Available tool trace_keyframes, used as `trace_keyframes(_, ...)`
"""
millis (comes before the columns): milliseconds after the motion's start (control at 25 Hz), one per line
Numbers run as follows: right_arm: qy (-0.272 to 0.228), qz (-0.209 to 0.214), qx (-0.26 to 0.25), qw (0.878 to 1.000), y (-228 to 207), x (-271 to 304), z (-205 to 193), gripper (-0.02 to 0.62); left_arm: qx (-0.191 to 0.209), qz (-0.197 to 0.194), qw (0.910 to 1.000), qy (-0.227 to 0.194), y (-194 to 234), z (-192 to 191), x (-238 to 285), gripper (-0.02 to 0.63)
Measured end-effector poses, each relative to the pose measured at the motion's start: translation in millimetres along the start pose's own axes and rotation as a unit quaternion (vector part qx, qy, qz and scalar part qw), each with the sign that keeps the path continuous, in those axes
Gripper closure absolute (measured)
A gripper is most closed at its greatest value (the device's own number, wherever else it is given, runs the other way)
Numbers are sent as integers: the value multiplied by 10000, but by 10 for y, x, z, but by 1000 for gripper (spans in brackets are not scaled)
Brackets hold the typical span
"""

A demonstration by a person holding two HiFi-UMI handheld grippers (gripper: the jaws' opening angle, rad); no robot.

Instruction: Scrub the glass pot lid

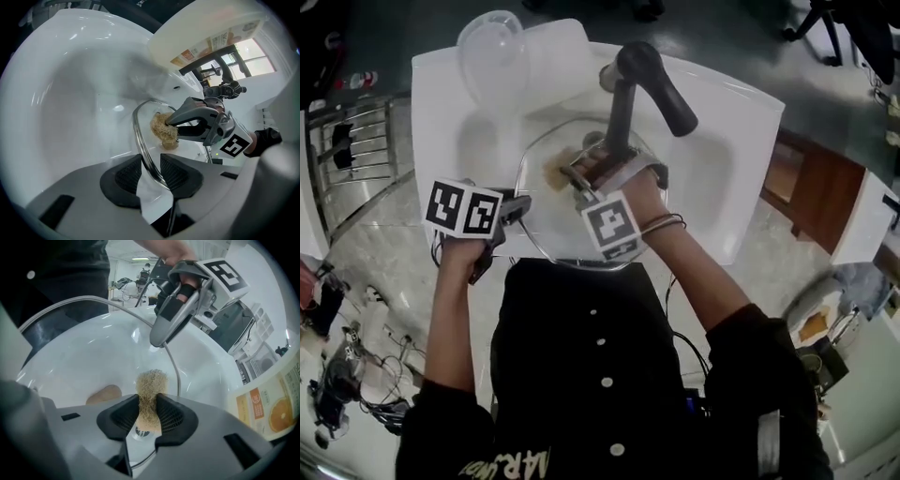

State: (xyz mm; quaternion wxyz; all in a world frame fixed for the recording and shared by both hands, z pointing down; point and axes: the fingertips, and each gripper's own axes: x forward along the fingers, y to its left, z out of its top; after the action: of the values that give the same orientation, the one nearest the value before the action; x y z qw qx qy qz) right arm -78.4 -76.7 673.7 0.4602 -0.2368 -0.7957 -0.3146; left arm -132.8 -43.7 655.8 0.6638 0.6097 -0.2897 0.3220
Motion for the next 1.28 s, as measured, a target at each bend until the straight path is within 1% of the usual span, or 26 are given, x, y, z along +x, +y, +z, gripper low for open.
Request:
trace_keyframes(280, 242, 485, -165, 9984, 333, -214, -311, 467, -14, -27, 10000, -39, -14, 19, 1, 462)
trace_keyframes(600, 509, 878, -92, 9948, 628, -441, -593, 468, -28, -15, 10000, -27, -8, 0, -3, 462)
trace_keyframes(1000, 894, 1717, -427, 9802, 1006, -803, -877, 468, -38, -6, 10000, -24, -12, -1, -3, 462)
trace_keyframes(1280, 1046, 1924, -679, 9734, 1079, -887, -910, 468, -44, -26, 10000, -39, -7, 3, -2, 462)
